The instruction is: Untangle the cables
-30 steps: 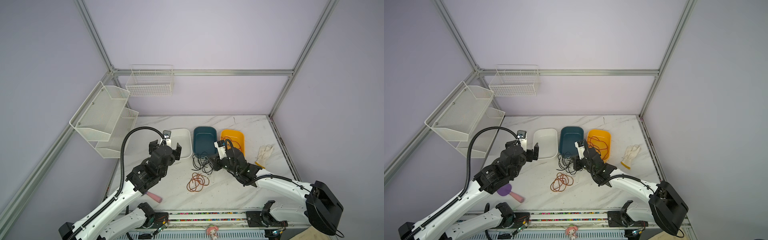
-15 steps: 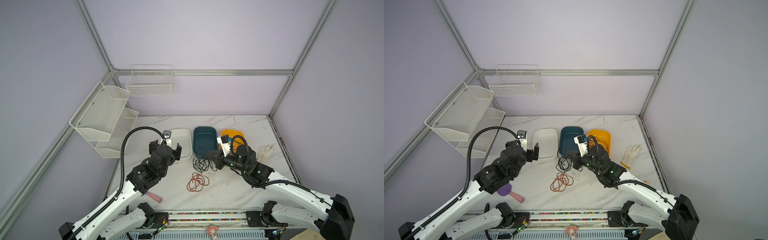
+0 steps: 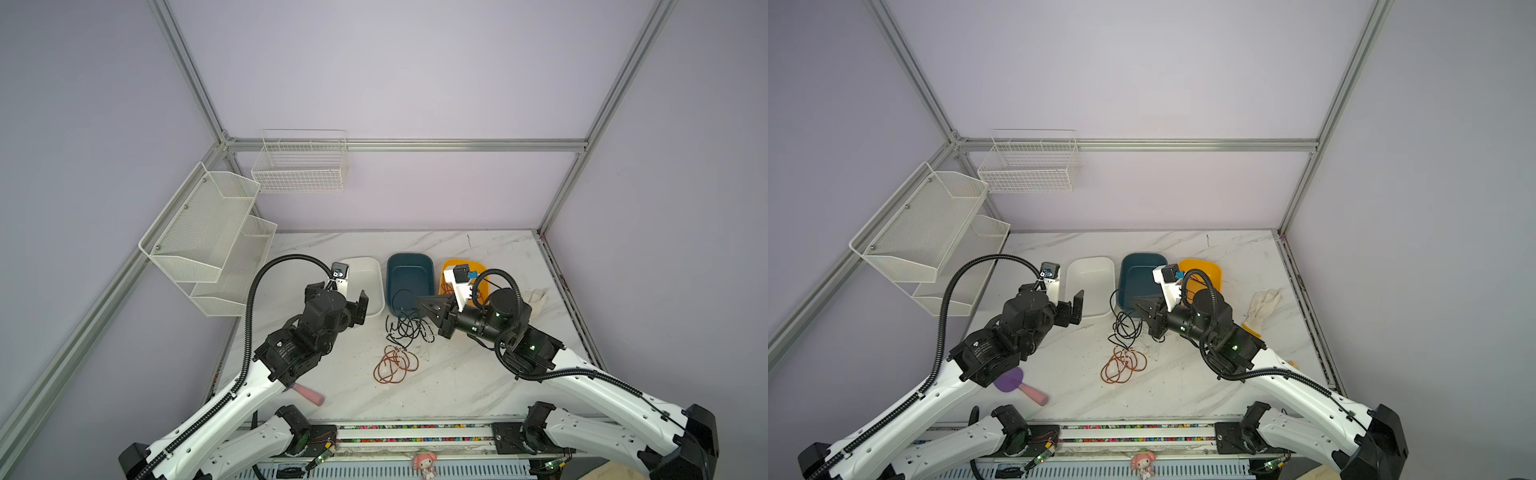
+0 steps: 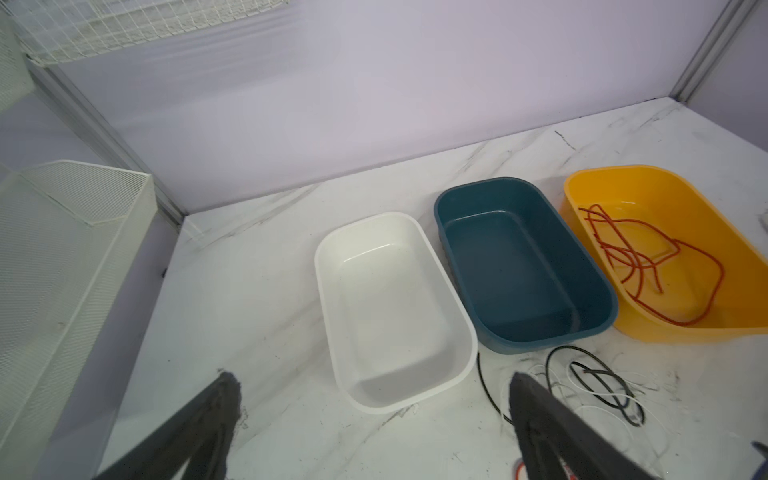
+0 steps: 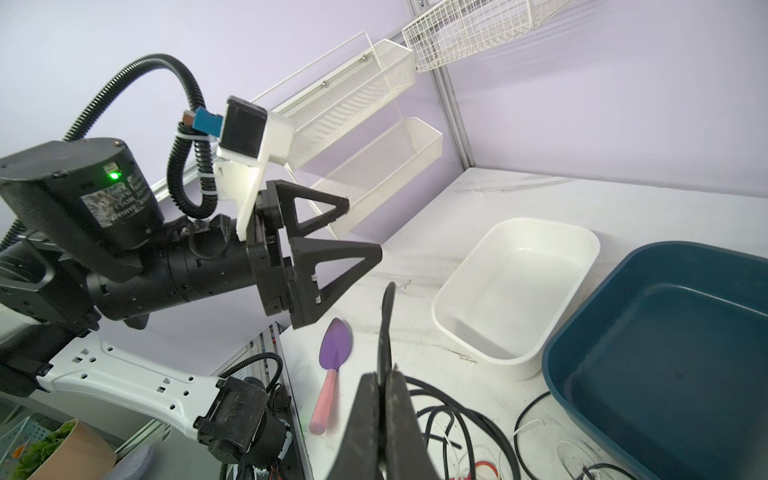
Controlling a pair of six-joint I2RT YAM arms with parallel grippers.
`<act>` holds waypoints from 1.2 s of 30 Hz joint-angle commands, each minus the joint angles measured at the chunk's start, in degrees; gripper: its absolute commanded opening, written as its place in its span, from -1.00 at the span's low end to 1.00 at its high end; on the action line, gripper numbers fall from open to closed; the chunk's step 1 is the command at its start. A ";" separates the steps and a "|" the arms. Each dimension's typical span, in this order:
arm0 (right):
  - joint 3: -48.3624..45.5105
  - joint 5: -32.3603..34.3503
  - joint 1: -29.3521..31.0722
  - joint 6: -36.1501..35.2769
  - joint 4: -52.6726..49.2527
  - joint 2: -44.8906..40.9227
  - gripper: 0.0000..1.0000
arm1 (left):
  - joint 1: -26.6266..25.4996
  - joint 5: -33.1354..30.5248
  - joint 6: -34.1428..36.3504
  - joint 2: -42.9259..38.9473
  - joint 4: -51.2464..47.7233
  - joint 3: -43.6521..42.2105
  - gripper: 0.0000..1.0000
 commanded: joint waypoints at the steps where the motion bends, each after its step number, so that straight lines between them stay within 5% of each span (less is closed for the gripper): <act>1: 1.50 0.25 0.26 0.34 3.22 -1.86 -1.00 | 0.19 11.71 -8.72 -1.06 -2.05 1.95 1.00; 6: 1.31 0.91 0.30 0.05 2.69 -3.36 -1.00 | 0.17 28.91 -17.42 -4.18 3.92 -4.51 1.00; 19: 0.44 0.03 0.27 0.43 3.21 -3.97 -1.00 | 0.17 47.31 -22.56 -5.54 23.65 -18.23 1.00; 29: 0.43 -2.08 0.26 1.33 3.99 -3.33 -1.00 | 0.17 46.80 -21.31 -3.92 25.36 -20.80 0.93; 36: 0.73 -3.21 0.29 1.94 3.78 -4.26 -1.00 | 0.17 44.29 -20.59 -2.72 25.45 -20.51 0.48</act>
